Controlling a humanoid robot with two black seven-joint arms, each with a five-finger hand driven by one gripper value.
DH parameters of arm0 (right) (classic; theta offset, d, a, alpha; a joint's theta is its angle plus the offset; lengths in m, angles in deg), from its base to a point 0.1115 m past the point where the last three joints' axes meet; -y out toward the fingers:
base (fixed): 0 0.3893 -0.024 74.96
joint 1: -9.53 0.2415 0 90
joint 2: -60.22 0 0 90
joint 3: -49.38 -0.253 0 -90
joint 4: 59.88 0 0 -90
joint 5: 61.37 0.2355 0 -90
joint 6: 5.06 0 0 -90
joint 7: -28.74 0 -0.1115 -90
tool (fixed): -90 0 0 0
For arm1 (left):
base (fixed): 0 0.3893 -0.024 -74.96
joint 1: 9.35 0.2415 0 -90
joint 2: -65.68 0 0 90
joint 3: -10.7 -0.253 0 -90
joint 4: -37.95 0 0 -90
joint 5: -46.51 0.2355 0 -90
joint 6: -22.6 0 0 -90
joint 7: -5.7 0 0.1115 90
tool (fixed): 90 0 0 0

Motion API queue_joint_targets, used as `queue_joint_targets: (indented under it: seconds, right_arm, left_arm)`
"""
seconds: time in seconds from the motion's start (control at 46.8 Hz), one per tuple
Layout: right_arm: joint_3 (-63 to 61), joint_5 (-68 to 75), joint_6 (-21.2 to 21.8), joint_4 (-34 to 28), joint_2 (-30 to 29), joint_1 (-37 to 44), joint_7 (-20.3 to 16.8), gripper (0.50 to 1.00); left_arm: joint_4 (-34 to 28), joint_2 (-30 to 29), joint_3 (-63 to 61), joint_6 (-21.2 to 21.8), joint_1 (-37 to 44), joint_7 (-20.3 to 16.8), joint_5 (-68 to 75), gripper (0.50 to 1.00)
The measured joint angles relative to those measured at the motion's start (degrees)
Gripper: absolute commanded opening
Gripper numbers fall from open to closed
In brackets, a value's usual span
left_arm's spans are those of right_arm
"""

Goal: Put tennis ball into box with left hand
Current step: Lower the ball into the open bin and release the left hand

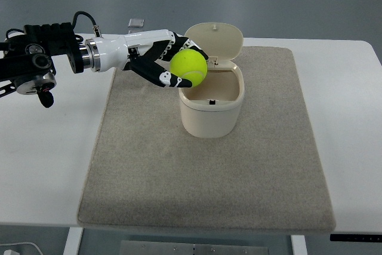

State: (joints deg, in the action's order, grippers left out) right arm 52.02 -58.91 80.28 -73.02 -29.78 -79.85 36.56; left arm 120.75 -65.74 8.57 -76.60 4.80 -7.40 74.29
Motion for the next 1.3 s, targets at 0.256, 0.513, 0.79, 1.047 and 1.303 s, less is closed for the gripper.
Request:
queue_joint_targets:
  seconds: [0.256,0.513,0.79,1.047,1.303]
  right_arm:
    - [0.0,0.0,0.0,0.0,0.0,0.0,0.0,0.938]
    - [0.0,0.0,0.0,0.0,0.0,0.0,0.0,0.938]
    - [0.0,0.0,0.0,0.0,0.0,0.0,0.0,0.938]
    - [0.0,0.0,0.0,0.0,0.0,0.0,0.0,0.938]
    - [0.0,0.0,0.0,0.0,0.0,0.0,0.0,0.938]
  left_arm:
    - [0.0,-0.5,0.0,0.1,0.0,0.0,0.0,0.756]
    - [0.0,-1.1,0.0,0.1,0.0,0.0,0.0,0.771]
    - [0.1,-1.2,-0.1,0.0,0.0,0.0,-0.2,0.872]
    - [0.0,-1.2,0.1,0.1,0.0,0.0,-0.8,0.984]
    - [0.0,-1.3,0.1,0.1,0.0,0.0,-0.8,0.986]
